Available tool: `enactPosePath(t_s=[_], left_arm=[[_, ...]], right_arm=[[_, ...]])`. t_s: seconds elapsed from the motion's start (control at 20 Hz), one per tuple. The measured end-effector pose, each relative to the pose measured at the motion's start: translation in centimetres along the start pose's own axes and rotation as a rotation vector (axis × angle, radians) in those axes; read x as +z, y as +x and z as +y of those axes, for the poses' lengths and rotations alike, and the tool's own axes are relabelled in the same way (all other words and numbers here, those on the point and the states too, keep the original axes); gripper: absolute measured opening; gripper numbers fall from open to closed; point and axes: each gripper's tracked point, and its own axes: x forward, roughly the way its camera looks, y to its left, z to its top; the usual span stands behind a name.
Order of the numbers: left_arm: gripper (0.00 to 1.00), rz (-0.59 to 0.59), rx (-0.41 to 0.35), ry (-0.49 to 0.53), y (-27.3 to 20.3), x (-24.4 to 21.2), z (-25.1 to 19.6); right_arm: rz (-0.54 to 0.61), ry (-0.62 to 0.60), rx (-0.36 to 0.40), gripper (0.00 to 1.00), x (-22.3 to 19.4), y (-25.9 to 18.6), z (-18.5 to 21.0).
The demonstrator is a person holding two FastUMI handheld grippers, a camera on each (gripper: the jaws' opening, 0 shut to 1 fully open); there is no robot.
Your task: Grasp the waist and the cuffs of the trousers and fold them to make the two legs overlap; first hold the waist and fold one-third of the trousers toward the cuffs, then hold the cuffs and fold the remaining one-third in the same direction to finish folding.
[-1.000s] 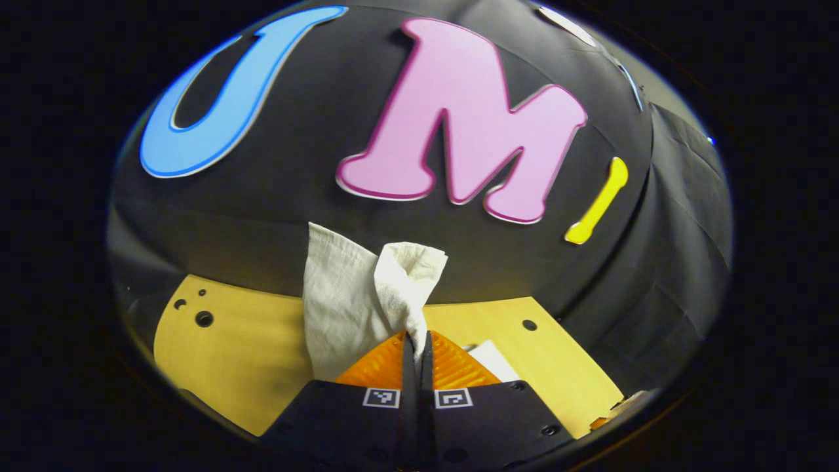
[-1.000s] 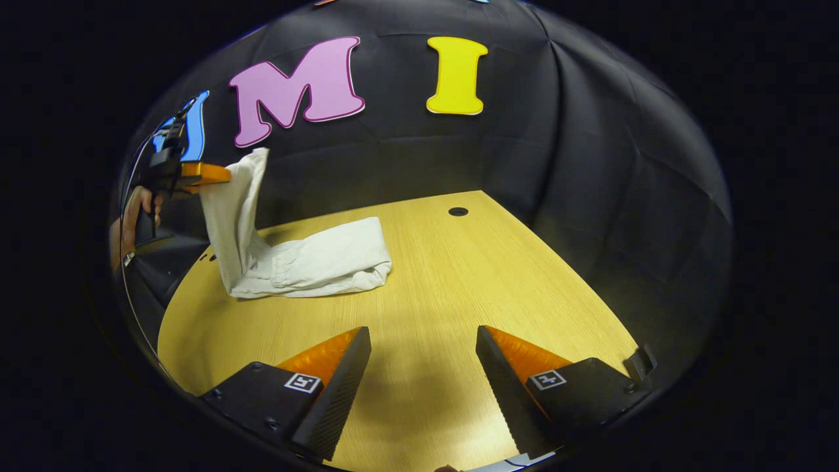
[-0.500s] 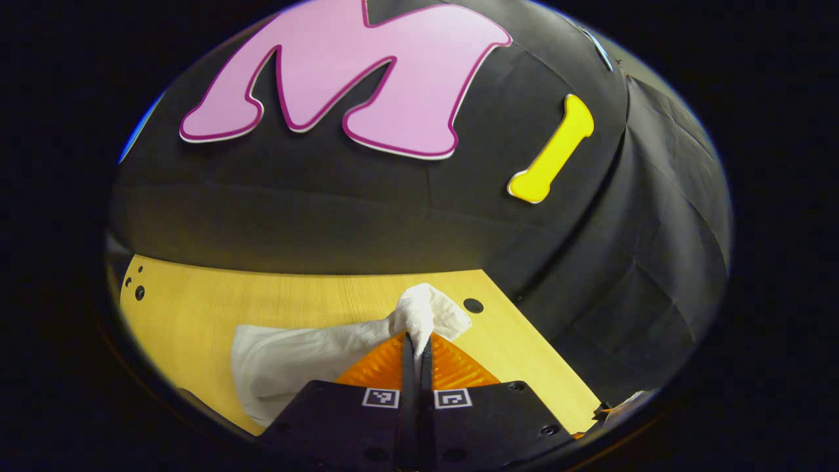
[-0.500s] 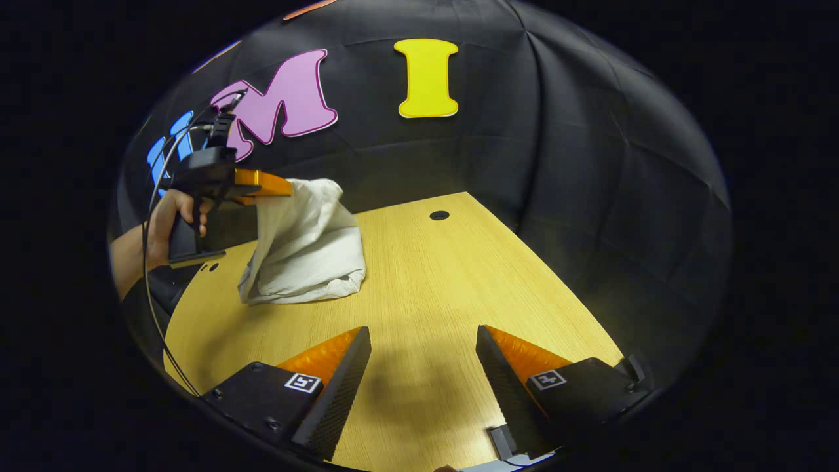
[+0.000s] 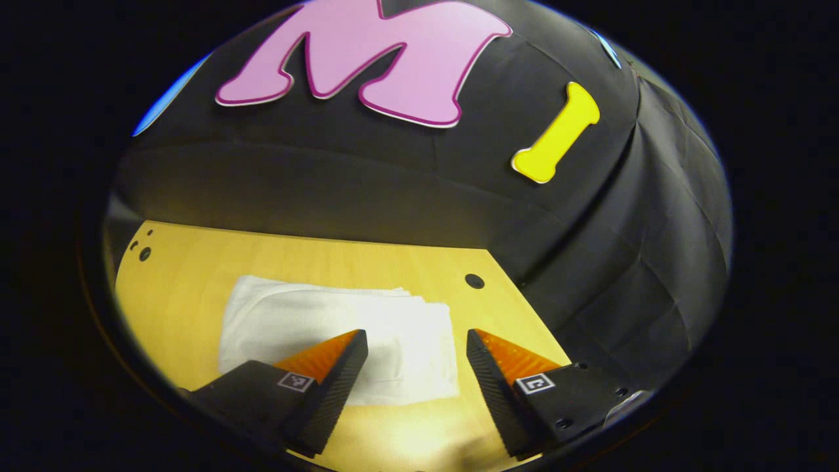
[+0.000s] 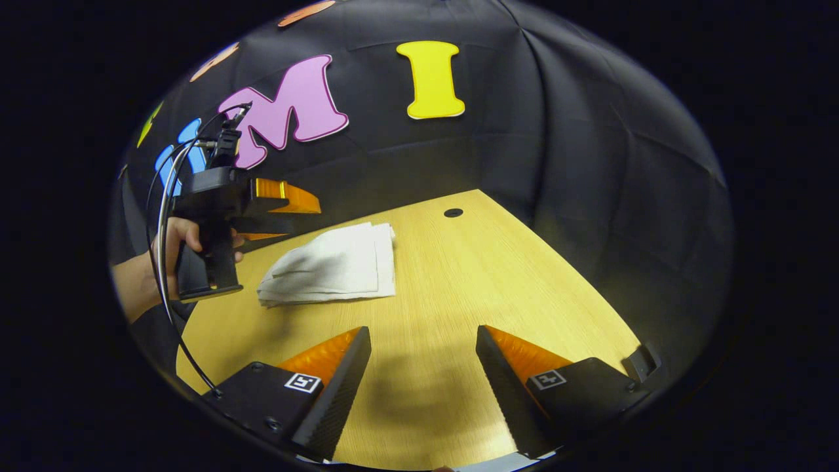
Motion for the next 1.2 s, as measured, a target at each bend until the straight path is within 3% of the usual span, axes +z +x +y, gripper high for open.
enactPosePath(t_s=[0.05,0.1,0.3,0.55,0.7,0.95,1.05,1.2], left_arm=[[0.92,-0.009,0.014,-0.001,-1.4,-0.2,0.7],[0.96,-0.022,0.027,0.0,-3.0,-0.5,1.4],[0.96,-0.124,0.117,0.032,-12.6,-1.0,4.7],[0.96,-0.388,0.283,0.095,-29.0,-1.4,8.7],[0.96,-0.442,0.347,0.119,-37.1,-5.4,9.6],[0.96,-0.429,0.391,0.011,-42.4,-13.5,9.9],[0.96,-0.369,0.411,-0.024,-43.0,-17.2,10.7],[0.96,-0.336,0.41,-0.013,-42.6,-18.5,10.9]], right_arm=[[-0.008,0.001,0.007,0.99,0.3,-0.2,0.3],[-0.013,0.002,0.018,0.99,0.3,-0.5,0.8],[-0.05,-0.037,0.059,0.99,1.1,-4.1,3.0],[-0.161,-0.054,0.053,0.99,2.5,-10.1,5.1],[-0.208,-0.033,0.035,0.99,1.4,-13.8,6.0],[-0.224,-0.086,0.005,0.99,-0.5,-17.0,6.6],[-0.191,-0.083,0.003,0.99,-2.4,-17.2,7.2],[-0.155,-0.11,0.032,0.99,-3.9,-17.3,9.0]])
